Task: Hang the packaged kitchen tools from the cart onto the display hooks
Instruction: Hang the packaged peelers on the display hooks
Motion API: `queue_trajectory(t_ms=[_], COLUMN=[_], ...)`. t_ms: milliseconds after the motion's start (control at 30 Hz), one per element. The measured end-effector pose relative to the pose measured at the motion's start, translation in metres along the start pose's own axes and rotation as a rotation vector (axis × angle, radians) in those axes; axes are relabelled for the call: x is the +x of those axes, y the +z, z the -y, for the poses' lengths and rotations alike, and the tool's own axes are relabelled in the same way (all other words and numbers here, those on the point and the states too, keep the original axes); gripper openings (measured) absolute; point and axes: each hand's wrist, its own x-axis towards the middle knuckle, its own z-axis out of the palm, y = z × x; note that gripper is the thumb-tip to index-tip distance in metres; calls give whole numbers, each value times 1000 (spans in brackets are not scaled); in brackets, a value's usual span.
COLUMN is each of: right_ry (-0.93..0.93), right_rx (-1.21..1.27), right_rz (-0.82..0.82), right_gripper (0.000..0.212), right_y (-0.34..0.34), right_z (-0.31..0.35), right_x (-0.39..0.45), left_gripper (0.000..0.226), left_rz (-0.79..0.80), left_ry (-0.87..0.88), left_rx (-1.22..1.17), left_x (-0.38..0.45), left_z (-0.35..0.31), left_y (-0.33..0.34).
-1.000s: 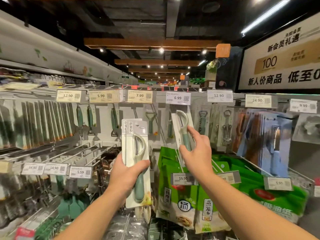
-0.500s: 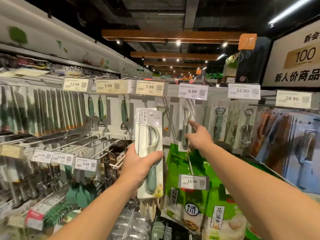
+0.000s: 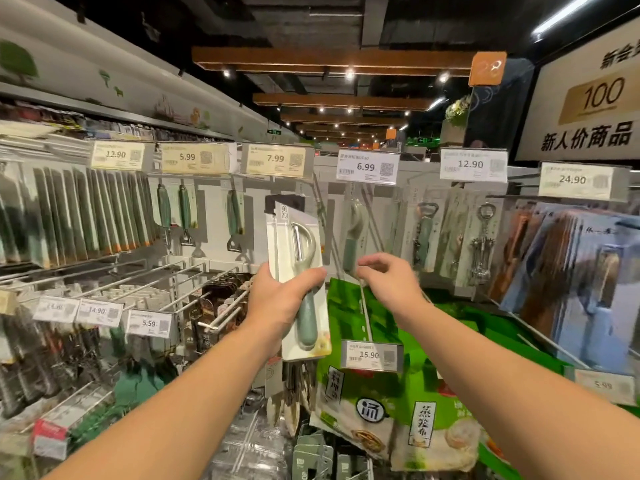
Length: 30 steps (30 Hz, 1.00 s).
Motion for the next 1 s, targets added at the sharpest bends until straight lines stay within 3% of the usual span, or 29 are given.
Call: queue_trajectory(t_ms=[167,300,467,533,600,633,733,1000], right_ry=[-93,-268,-277,-208,-125,-94,-25,-134], right_rx=[239,45,-112,-72,32,97,215,-164], right_rz=[97,151,158,151,133,120,48,-227], right_gripper=[17,43,71,70,64,60,54,58], right_y=[25,40,49,51,53,54,55,29], right_z=[21,25,38,42,44,44,42,24], right_x=[-47,-74,-87,-90,-90,-91,-90,-94], left_gripper=[81,87,47,61,92,88,45,32], left_rz=[62,112,174,201,197,192,184,151], left_ry=[-25,-52,-114,-133,-160,-142,-93,-31], left_rx=[-25,-49,-41,-49,-70,-70,-29,55], left_x=[2,2,4,0,3,2,-3,5], left_z=[4,-4,-6,-10,-5,-6,-9,-8], left_y=[-2,-4,-20,-25,-26,-26,-27,-46])
